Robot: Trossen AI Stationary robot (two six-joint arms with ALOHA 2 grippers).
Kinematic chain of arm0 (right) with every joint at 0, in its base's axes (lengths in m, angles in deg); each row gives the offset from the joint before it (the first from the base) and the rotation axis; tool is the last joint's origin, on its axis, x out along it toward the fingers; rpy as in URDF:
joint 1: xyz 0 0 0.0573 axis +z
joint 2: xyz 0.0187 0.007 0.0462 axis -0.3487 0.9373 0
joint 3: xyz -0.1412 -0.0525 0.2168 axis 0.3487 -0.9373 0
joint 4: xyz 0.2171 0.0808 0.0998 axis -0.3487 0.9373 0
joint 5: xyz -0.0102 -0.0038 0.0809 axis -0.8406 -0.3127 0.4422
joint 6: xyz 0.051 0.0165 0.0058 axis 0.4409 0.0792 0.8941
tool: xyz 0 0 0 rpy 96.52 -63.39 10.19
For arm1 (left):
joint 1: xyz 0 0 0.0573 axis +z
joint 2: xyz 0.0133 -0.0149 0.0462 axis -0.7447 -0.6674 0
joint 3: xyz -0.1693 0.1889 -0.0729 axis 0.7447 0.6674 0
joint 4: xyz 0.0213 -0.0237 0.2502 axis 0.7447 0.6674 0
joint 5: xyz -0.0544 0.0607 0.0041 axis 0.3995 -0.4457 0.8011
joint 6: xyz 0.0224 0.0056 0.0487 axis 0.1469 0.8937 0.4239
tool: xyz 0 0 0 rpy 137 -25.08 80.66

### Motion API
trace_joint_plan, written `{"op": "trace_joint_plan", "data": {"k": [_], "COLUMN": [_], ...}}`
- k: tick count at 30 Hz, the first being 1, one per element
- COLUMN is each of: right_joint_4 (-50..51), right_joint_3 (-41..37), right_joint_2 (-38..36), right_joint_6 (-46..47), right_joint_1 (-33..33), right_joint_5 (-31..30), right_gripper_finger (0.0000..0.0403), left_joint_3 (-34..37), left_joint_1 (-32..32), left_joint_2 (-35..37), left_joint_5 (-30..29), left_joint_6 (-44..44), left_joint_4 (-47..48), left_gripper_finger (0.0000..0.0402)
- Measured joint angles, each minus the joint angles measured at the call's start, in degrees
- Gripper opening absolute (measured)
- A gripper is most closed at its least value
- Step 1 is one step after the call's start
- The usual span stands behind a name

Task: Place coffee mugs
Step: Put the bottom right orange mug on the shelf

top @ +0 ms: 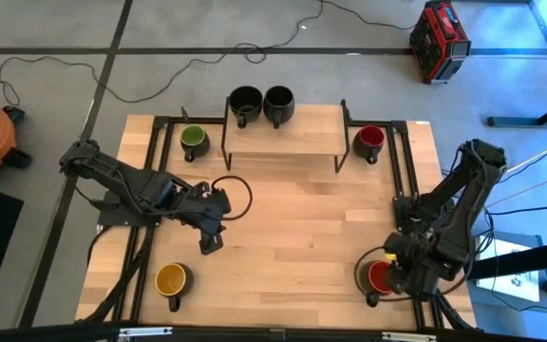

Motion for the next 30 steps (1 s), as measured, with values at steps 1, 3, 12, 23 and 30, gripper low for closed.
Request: {"op": "trace_joint_plan", "data": {"k": [1, 3, 12, 23, 30], "right_joint_4": [-0.33, -0.73, -4.07, -7.94, -8.17], "right_joint_3": [-0.56, -1.60, -4.71, -6.94, -7.02], "right_joint_2": [0.00, 0.09, 0.11, 0.11, 0.17], "right_joint_6": [1.62, 4.44, 10.07, 11.34, 6.58], "right_joint_1": [-0.01, 0.01, 0.01, 0.01, 0.01], "right_joint_5": [-0.10, -0.27, -0.47, -1.16, -2.75], "right_gripper_finger": [0.0236, 0.0228, 0.0181, 0.0074, 0.0009], "left_joint_3": [0.00, 0.00, 0.00, 0.00, 0.00], "left_joint_1": [0.00, 0.00, 0.00, 0.00, 0.00], "left_joint_2": [0.00, 0.00, 0.00, 0.00, 0.00], "left_joint_5": [0.00, 0.00, 0.00, 0.00, -0.46], "left_joint_6": [0.00, -0.02, -0.47, 0.69, 2.32], "left_joint_4": [0.00, 0.00, 0.04, 0.20, 0.20], "left_gripper_finger": [0.0146, 0.0146, 0.0146, 0.0146, 0.0146]}}
